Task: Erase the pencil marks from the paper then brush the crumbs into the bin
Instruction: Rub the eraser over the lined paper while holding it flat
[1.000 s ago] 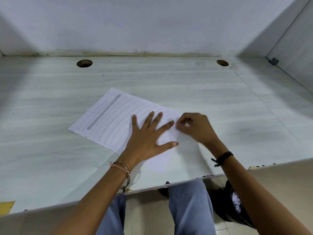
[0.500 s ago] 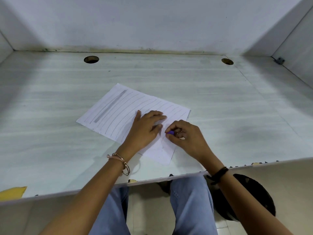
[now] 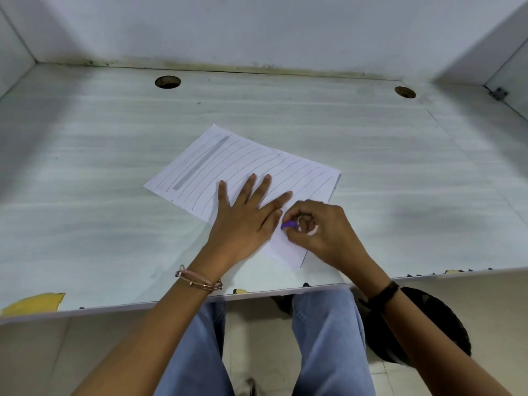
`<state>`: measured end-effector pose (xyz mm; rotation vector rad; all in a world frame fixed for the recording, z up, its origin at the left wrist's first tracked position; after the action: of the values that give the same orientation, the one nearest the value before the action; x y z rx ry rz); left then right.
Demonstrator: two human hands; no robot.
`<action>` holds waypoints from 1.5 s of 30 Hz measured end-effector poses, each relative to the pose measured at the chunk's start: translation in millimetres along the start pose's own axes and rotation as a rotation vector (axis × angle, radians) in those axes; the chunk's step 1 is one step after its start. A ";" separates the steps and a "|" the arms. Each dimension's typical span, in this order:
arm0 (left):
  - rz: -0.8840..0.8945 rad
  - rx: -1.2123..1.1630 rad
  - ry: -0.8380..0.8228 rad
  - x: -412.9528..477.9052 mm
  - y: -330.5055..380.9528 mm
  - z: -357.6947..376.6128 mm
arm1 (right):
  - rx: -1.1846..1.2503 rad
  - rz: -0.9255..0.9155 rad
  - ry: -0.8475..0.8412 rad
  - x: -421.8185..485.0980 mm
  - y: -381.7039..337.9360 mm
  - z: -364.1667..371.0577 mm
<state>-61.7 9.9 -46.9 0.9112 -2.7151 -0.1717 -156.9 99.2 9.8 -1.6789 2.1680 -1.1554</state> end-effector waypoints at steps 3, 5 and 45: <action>0.014 0.024 -0.010 0.4 2.1 -0.7 | -0.002 -0.040 -0.156 -9.5 -8.0 7.6; 0.022 0.033 0.007 0.1 1.5 -0.6 | -0.024 0.001 -0.068 3.7 3.2 -2.4; 0.038 0.065 0.007 1.3 1.0 2.7 | -0.040 0.011 -0.160 18.0 13.1 -12.8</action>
<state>-64.1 10.0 -49.1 0.8748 -2.7436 -0.0728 -180.2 90.2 15.6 -1.7104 2.1131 -0.9456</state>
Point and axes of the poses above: each hand's wrist, its own x-axis towards the middle knuckle, its own z-axis out of the palm, y = z × x, the point moved 7 cm from there along x, towards the middle knuckle, and after that the axes turned 11 degrees about y, right-handed, at the moved point
